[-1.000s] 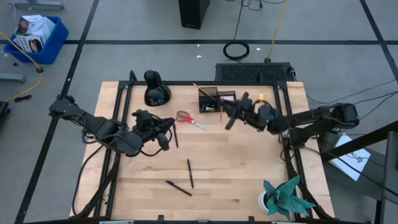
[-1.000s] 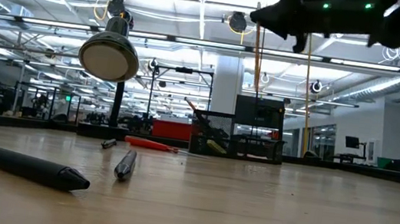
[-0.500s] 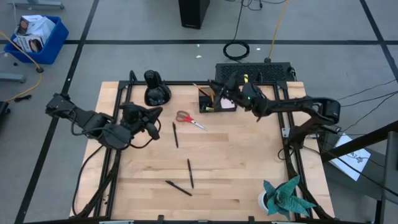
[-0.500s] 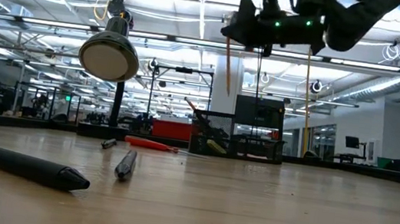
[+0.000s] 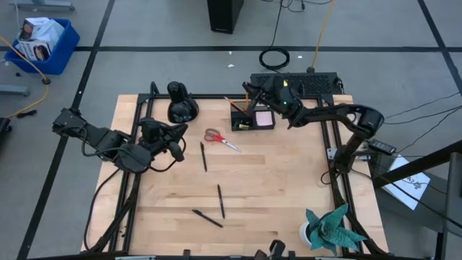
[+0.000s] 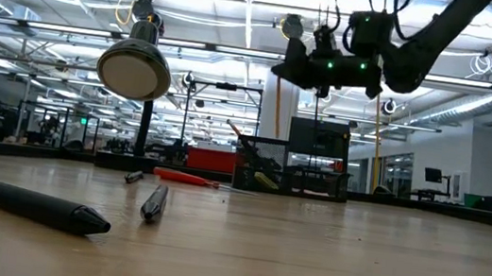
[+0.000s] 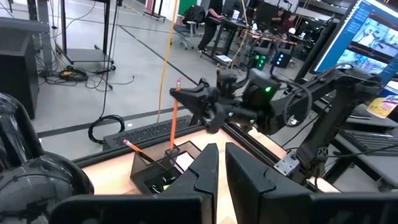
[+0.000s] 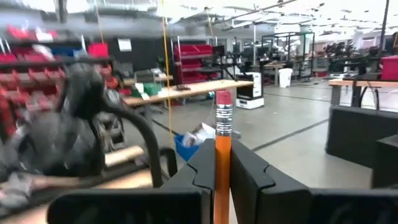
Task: Pick and place office supplies into organizer
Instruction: Put the orange pencil into the black desk organizer, then put the black pen into the black desk organizer
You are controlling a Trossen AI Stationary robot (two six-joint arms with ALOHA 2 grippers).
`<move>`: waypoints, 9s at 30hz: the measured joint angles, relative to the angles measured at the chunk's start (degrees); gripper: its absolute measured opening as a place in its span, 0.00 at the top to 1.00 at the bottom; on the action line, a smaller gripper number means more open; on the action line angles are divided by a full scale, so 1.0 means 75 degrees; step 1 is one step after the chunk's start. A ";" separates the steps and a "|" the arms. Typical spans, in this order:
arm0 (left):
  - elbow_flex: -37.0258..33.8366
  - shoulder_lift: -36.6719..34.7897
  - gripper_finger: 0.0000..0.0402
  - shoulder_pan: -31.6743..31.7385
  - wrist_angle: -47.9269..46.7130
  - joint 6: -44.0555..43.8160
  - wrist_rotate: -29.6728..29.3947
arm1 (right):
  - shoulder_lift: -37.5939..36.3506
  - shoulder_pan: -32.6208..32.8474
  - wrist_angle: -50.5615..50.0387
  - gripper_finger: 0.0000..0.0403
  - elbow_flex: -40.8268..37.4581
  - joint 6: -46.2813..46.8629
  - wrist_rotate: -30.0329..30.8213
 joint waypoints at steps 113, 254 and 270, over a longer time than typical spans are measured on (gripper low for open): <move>0.0006 -0.0781 0.92 0.1341 -0.1627 0.2054 0.4226 | 0.3574 0.7686 -0.8974 0.65 0.5764 0.8211 0.4416; 0.0000 -0.0729 0.92 0.1370 -0.2202 0.2806 0.4222 | 0.5467 0.7682 -0.8401 0.57 0.6768 0.4768 0.2992; 0.0000 -0.0729 0.92 0.1378 -0.2191 0.2858 0.4223 | 0.5612 0.7517 -0.9748 0.63 0.6450 0.5276 0.2647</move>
